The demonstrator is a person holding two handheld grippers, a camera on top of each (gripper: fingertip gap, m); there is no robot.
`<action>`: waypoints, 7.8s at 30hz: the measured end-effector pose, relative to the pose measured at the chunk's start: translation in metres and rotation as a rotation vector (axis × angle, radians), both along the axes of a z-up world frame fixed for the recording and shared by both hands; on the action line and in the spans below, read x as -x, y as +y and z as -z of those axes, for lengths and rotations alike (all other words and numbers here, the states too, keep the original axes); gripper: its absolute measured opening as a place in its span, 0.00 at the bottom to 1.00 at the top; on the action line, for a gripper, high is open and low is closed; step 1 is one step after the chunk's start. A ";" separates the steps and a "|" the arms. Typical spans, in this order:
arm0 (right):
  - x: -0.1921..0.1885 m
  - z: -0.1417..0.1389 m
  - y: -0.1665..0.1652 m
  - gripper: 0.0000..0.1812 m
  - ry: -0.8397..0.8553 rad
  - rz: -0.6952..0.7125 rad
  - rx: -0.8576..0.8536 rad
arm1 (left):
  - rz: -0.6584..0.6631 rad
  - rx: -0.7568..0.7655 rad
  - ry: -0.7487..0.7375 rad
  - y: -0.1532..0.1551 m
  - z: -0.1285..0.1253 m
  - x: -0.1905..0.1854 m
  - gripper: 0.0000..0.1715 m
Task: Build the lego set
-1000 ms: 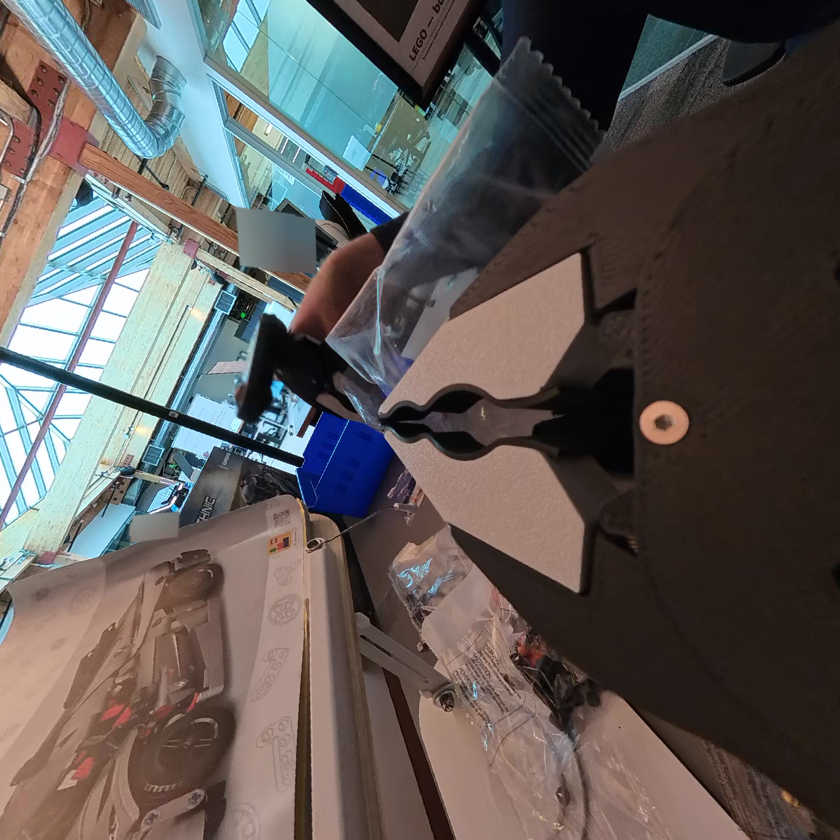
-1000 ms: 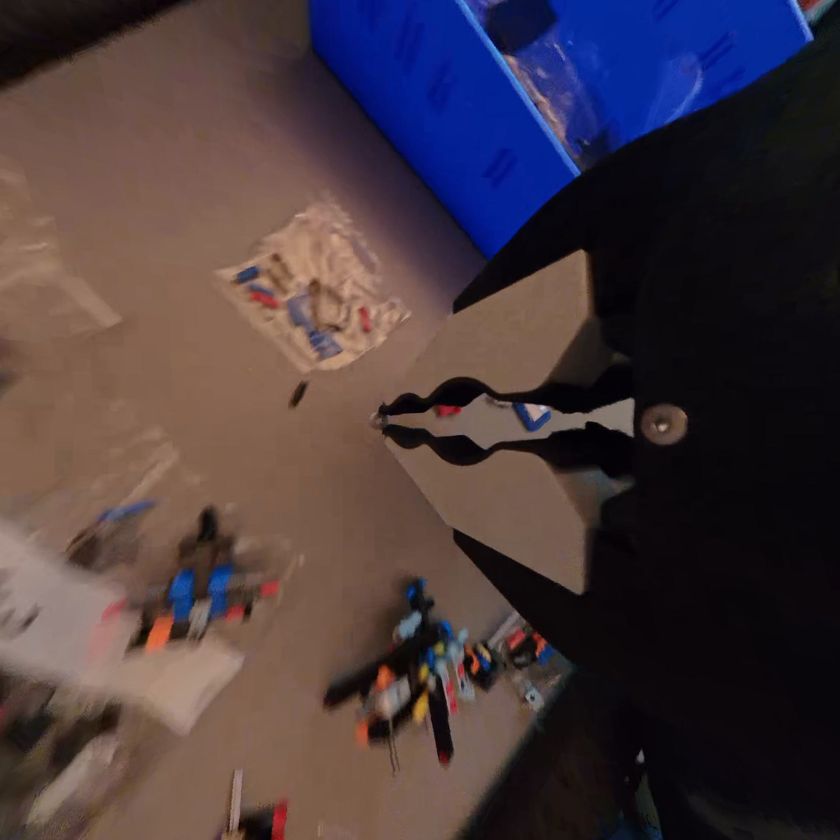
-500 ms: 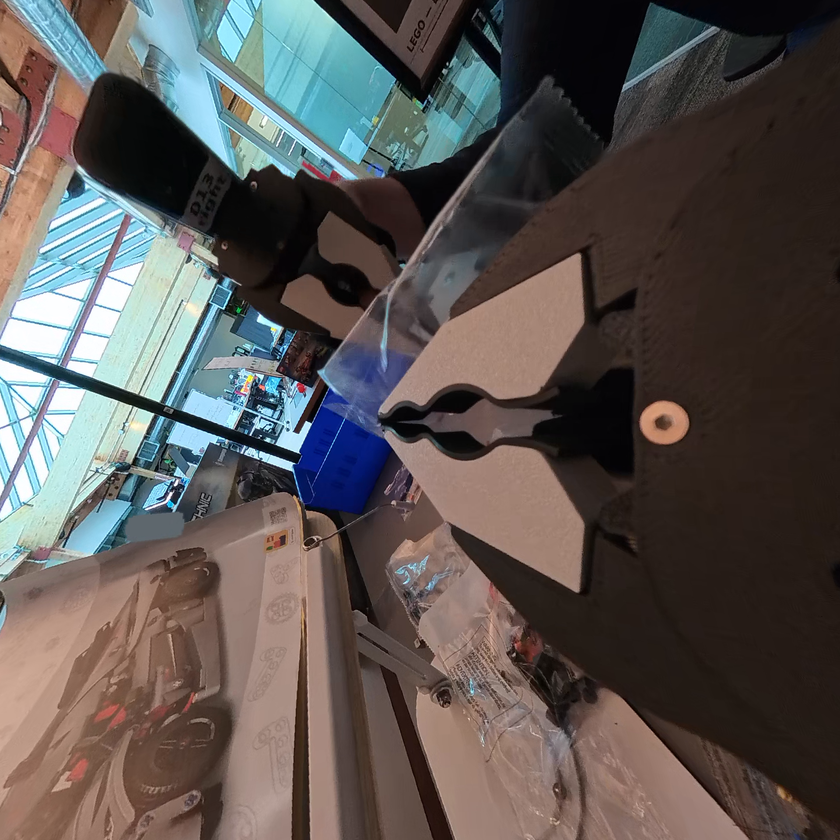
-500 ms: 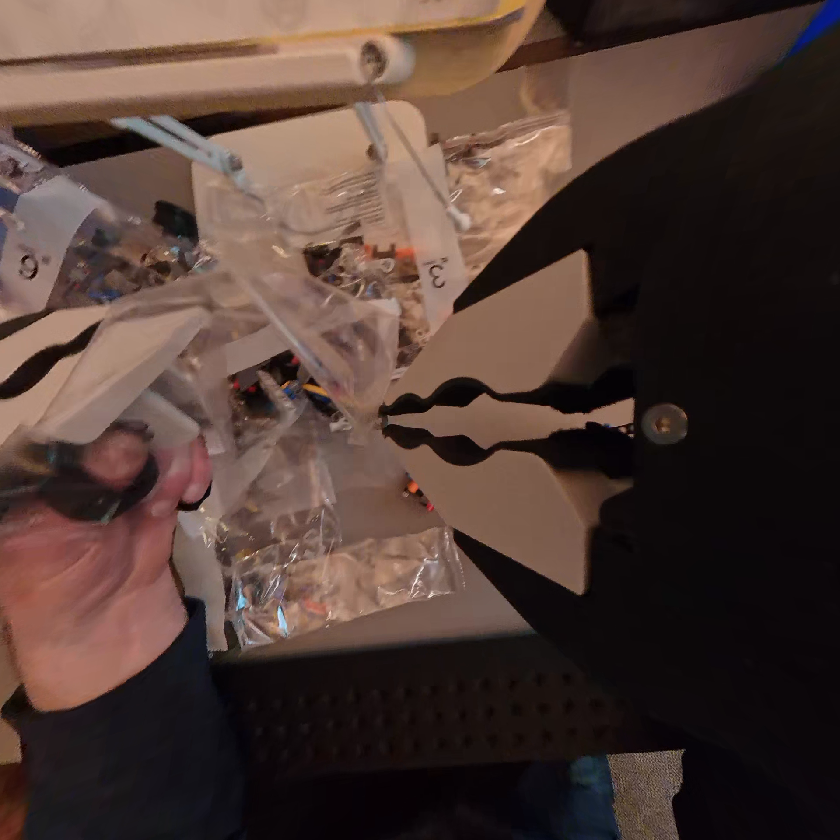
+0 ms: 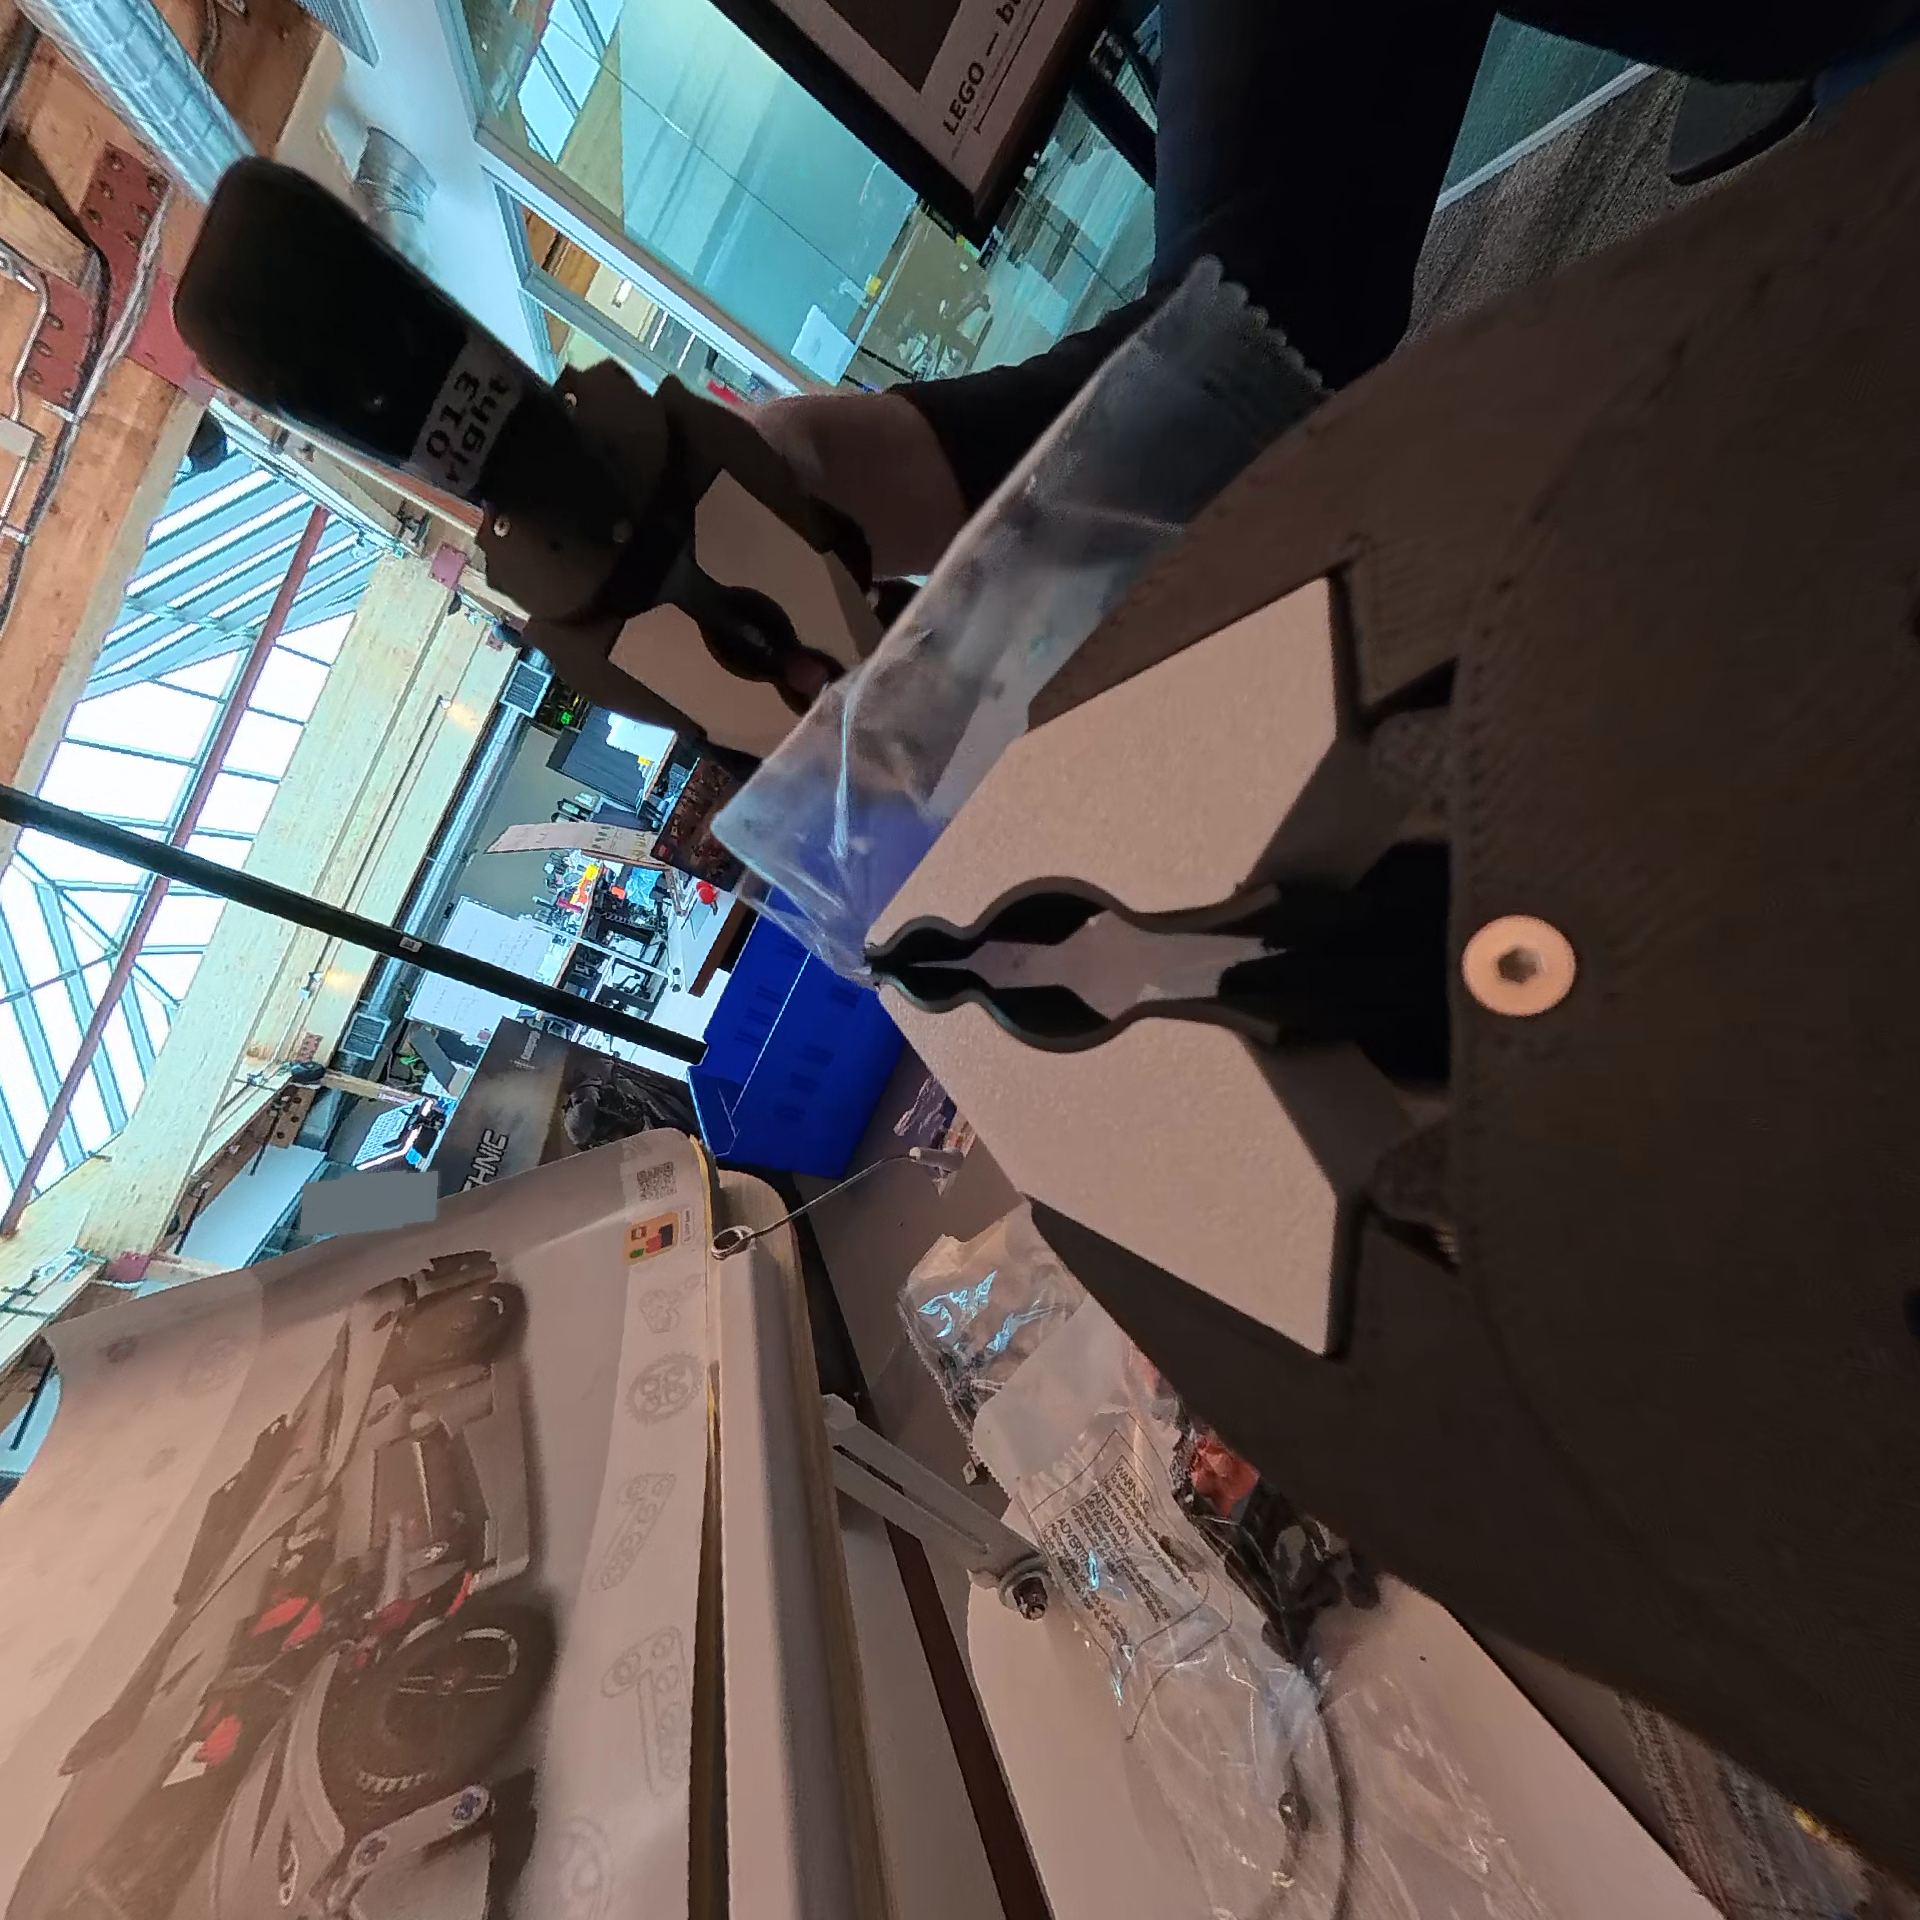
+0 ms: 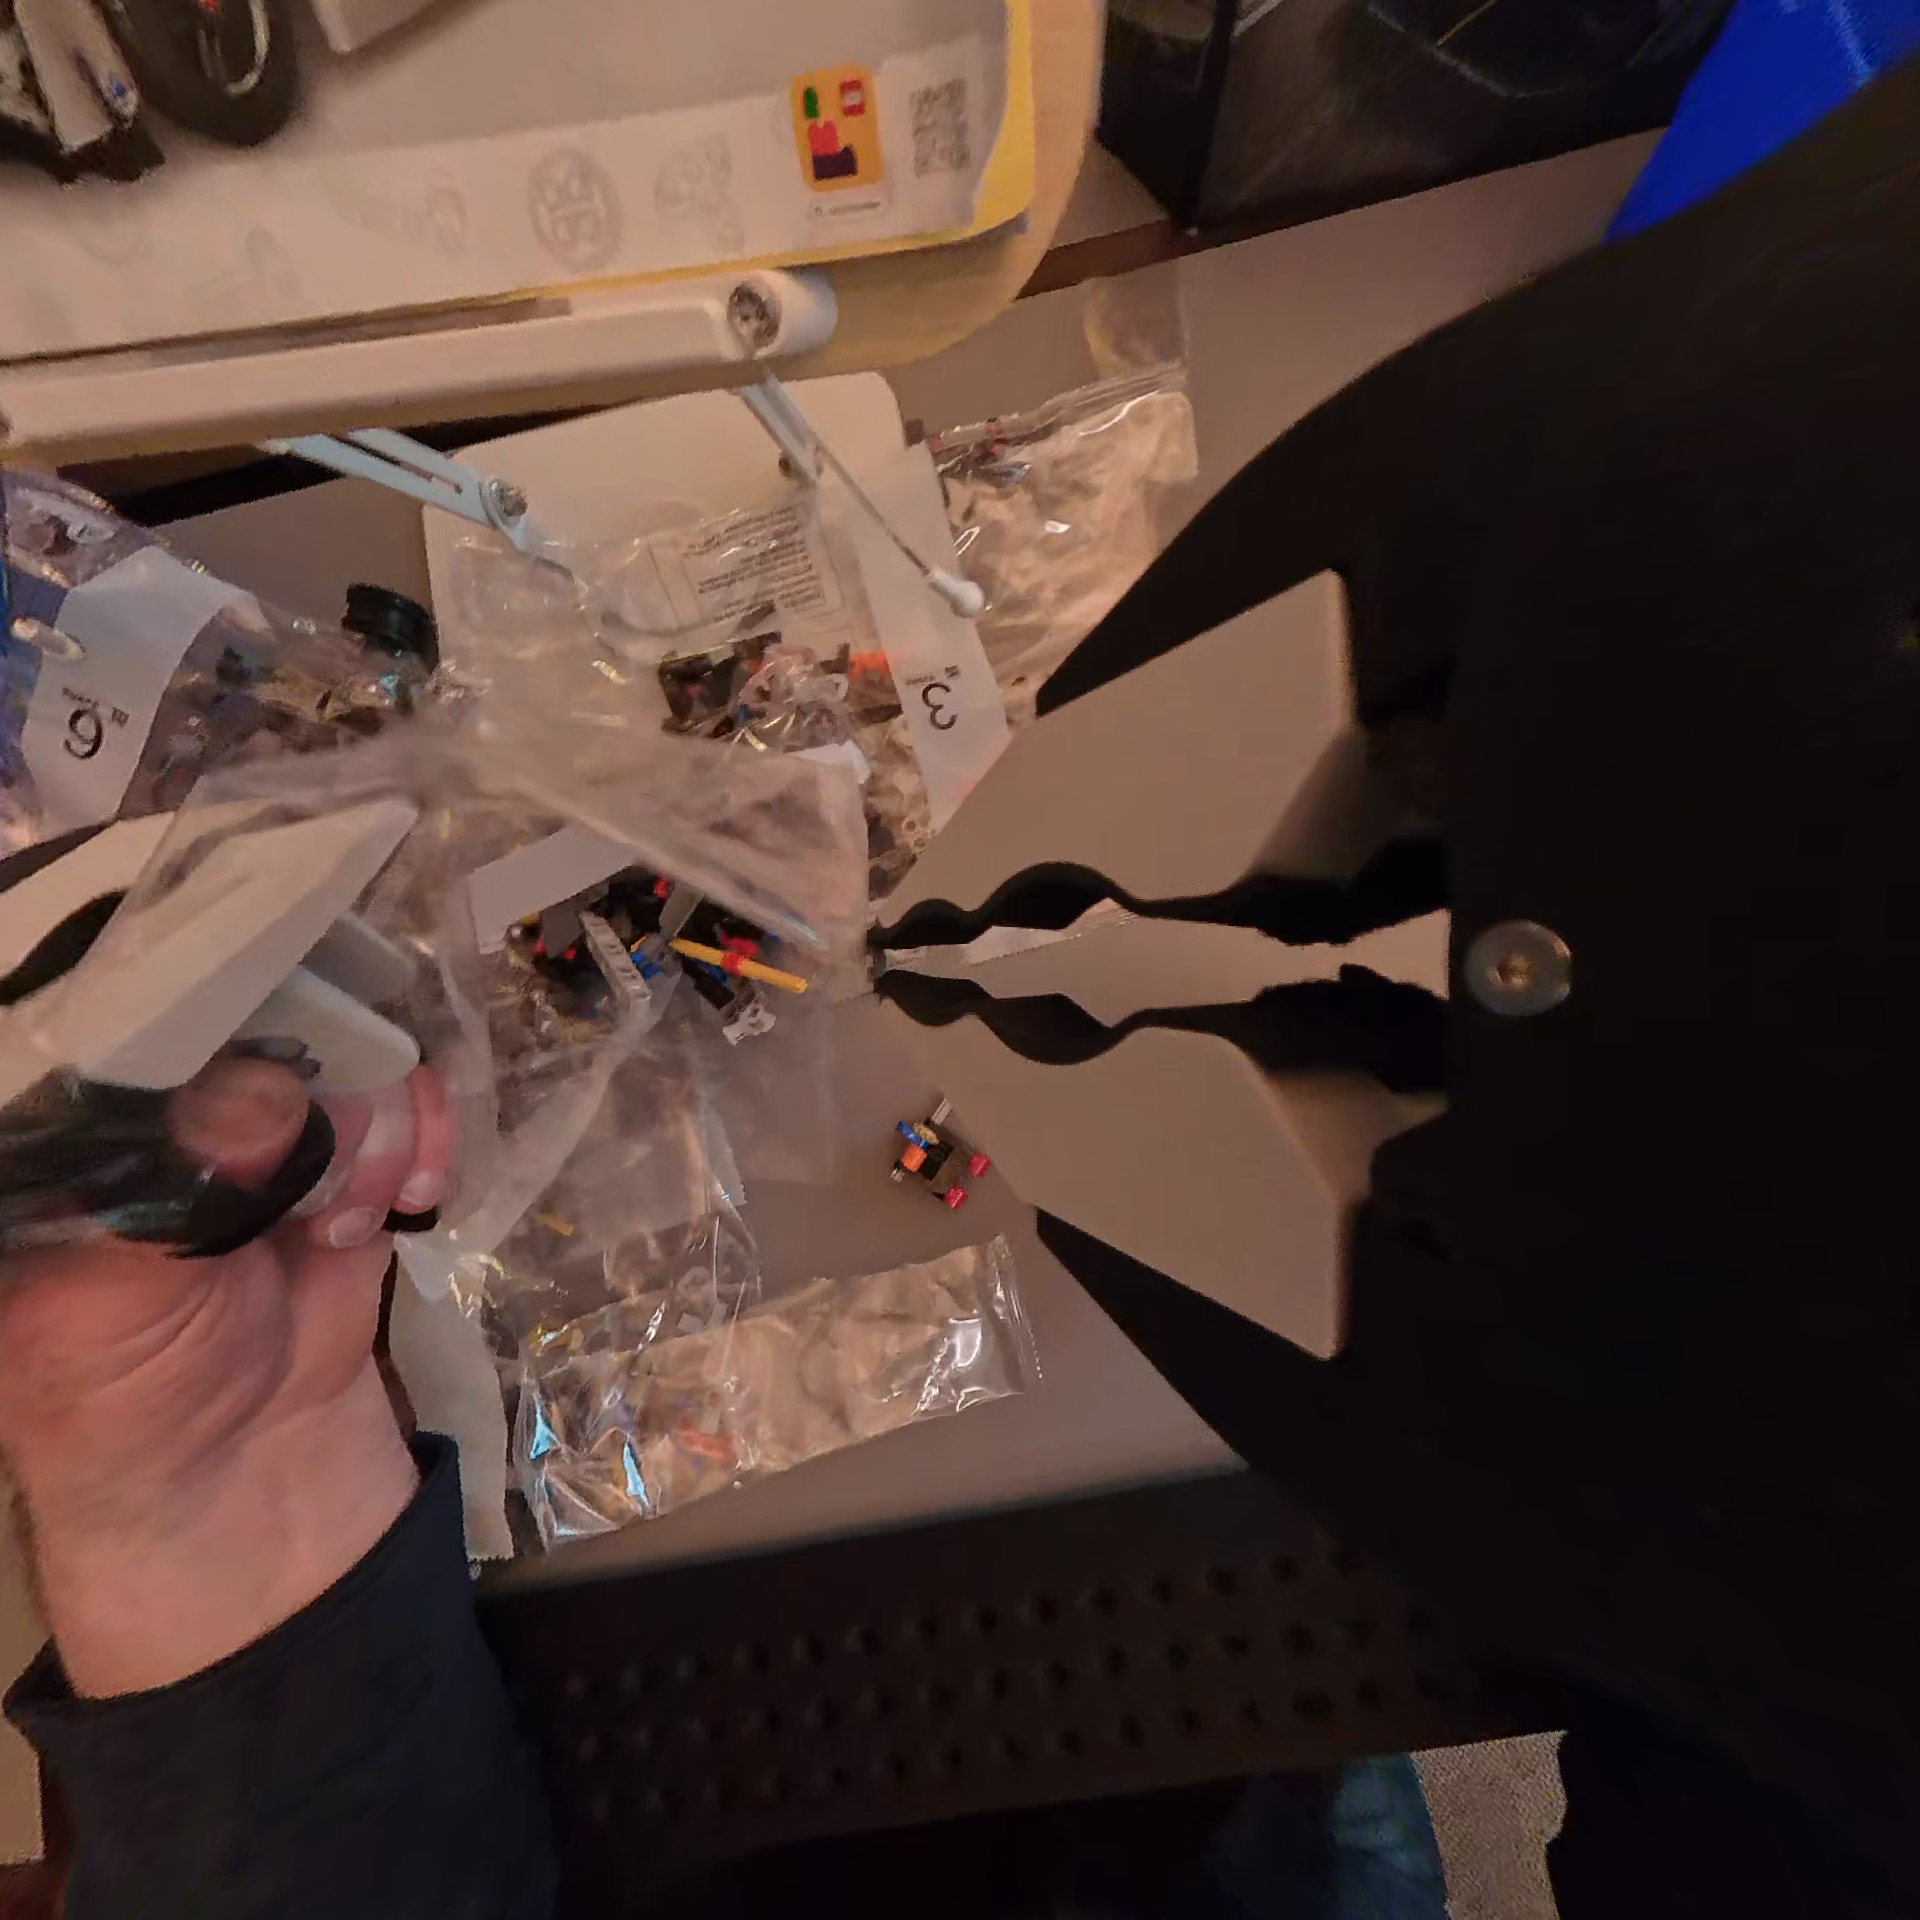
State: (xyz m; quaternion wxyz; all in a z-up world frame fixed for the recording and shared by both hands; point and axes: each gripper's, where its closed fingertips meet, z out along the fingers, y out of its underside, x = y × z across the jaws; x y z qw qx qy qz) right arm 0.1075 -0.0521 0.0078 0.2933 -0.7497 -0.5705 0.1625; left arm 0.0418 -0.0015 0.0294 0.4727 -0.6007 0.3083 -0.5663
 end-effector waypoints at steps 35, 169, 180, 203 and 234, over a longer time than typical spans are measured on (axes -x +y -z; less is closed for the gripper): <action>0.030 0.014 0.017 0.06 -0.132 0.031 -0.170 | 0.003 -0.001 0.016 -0.001 0.003 -0.003 0.00; -0.152 0.143 0.016 0.01 -0.361 0.230 0.462 | 0.006 0.007 0.028 0.001 0.009 -0.006 0.00; -0.236 0.169 -0.004 0.13 -0.567 0.537 0.638 | 0.003 0.006 0.020 0.002 0.007 -0.003 0.00; -0.250 0.169 -0.001 0.02 -0.576 0.568 0.604 | 0.000 0.002 0.018 0.002 0.005 -0.002 0.00; 0.043 0.019 -0.019 0.02 -0.032 -0.259 -0.133 | -0.002 0.003 0.021 0.001 0.006 -0.004 0.00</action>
